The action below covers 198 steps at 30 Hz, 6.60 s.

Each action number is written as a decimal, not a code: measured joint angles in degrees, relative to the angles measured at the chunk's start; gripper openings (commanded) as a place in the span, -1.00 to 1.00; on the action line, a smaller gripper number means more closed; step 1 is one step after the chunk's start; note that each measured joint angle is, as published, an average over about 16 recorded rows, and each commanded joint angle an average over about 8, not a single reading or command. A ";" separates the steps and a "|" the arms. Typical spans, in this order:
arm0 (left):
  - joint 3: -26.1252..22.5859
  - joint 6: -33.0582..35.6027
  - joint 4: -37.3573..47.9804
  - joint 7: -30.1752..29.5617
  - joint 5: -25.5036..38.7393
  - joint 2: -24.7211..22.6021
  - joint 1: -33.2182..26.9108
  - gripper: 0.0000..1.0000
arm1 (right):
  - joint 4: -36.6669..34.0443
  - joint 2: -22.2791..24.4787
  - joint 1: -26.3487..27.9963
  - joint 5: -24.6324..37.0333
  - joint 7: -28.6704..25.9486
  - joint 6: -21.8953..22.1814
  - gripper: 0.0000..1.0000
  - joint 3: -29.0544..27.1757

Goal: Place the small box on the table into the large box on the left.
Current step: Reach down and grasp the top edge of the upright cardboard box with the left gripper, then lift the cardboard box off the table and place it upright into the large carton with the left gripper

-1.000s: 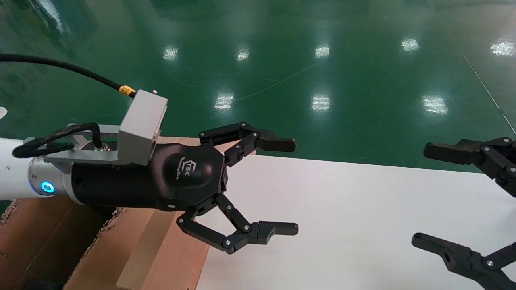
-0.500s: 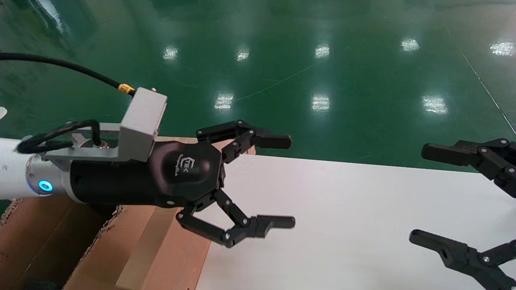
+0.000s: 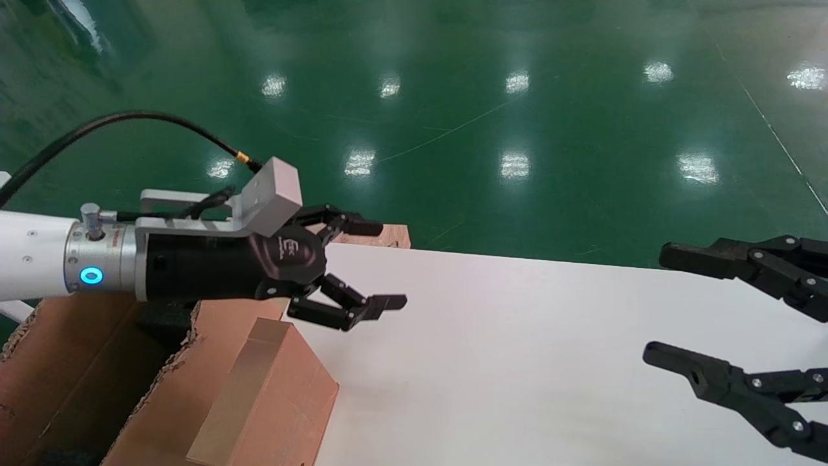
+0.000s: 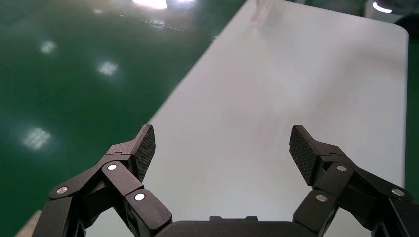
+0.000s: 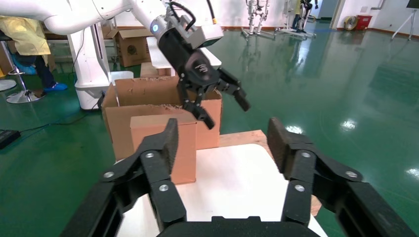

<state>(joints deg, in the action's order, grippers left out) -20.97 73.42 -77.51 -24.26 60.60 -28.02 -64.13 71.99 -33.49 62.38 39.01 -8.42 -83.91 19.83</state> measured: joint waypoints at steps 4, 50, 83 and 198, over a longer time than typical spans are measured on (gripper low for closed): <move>-0.31 -0.43 0.24 -0.95 1.06 -0.07 -0.67 1.00 | -0.01 0.00 0.00 0.00 0.00 0.01 -1.00 0.00; -22.25 16.06 0.51 -37.20 36.38 -10.02 -31.24 1.00 | -0.04 0.01 -0.01 -0.02 0.02 0.04 -1.00 0.01; -49.98 17.22 2.42 -62.10 42.73 -19.40 -45.73 1.00 | -0.06 0.02 -0.02 -0.03 0.02 0.05 -1.00 0.01; -85.57 9.87 2.37 -70.67 19.96 -23.87 -66.87 -1.00 | -0.09 0.04 -0.03 -0.06 0.05 0.08 1.00 0.04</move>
<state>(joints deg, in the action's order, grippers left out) -106.54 83.29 -75.14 -94.93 80.56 -51.90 -131.00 71.90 -33.45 62.35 38.95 -8.38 -83.84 19.87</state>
